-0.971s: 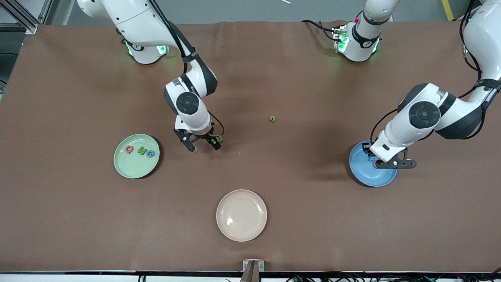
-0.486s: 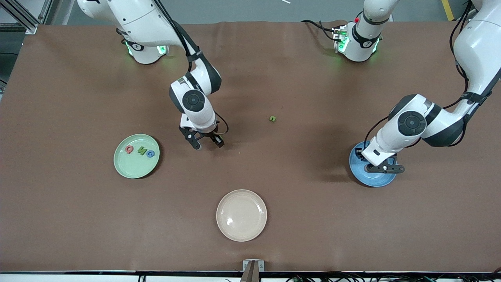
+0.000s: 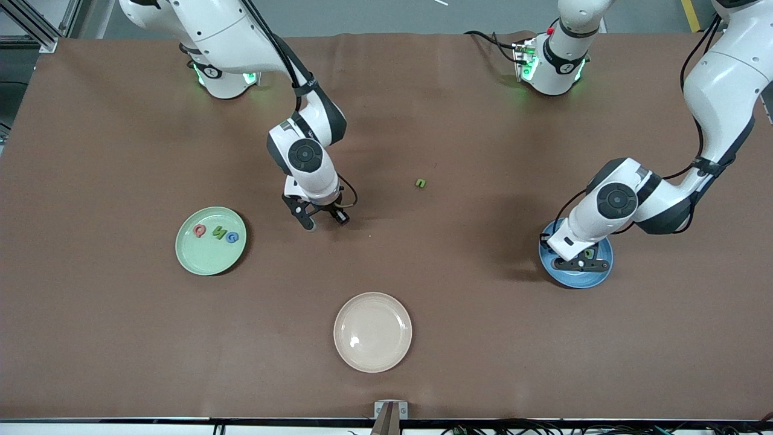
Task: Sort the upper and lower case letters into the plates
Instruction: 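Place the blue m in the blue plate while the right gripper grasps B, then place the green B in the green plate with the right gripper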
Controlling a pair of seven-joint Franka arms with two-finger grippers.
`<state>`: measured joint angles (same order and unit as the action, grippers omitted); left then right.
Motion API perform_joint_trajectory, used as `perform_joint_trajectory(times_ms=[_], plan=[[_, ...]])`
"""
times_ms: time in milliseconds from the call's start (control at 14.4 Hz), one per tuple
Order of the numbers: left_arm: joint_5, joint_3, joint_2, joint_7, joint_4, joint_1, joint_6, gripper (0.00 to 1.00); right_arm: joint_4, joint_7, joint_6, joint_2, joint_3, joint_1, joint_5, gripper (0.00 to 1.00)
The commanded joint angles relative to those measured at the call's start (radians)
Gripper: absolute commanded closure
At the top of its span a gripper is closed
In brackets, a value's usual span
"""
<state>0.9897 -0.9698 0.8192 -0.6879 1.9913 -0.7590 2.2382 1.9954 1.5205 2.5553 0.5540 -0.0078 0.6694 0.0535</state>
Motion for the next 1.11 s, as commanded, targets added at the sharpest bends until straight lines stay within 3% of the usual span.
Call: perform_joint_trajectory(times_ms=[0,139,278,347,416,555,763,902,1041], plan=[[0.021,0.008,-0.003,-0.001,-0.006,0.009,0.009,0.94,-0.012,0.02,0.003,0.007,-0.008,0.013,0.006,0.55],[0.02,0.008,-0.003,-0.004,-0.009,0.009,0.009,0.86,-0.012,0.03,0.003,0.009,-0.008,0.013,0.006,0.63],[0.018,0.008,-0.008,-0.004,-0.011,0.007,0.009,0.68,-0.015,0.03,0.002,0.012,-0.008,0.013,0.006,0.81],[0.018,0.008,-0.012,-0.004,-0.014,0.006,0.009,0.5,-0.017,0.03,-0.006,0.012,-0.009,0.013,0.005,0.95],[0.018,0.007,-0.02,-0.002,-0.015,0.004,0.001,0.45,-0.017,0.018,-0.007,0.009,-0.009,0.009,0.005,0.99],[0.007,-0.024,-0.047,-0.002,-0.012,-0.002,-0.02,0.01,-0.053,-0.017,-0.029,0.006,-0.018,-0.016,-0.012,1.0],[-0.055,-0.195,-0.061,-0.016,-0.078,-0.023,-0.254,0.0,-0.134,-0.245,-0.219,-0.037,-0.018,-0.153,-0.011,1.0],[-0.141,-0.283,-0.06,-0.018,-0.161,-0.014,-0.389,0.0,-0.156,-0.418,-0.244,-0.048,-0.018,-0.249,-0.011,1.0],[-0.21,-0.346,-0.06,-0.05,-0.186,-0.009,-0.434,0.0,-0.156,-0.599,-0.242,-0.051,-0.018,-0.341,-0.011,1.0]])
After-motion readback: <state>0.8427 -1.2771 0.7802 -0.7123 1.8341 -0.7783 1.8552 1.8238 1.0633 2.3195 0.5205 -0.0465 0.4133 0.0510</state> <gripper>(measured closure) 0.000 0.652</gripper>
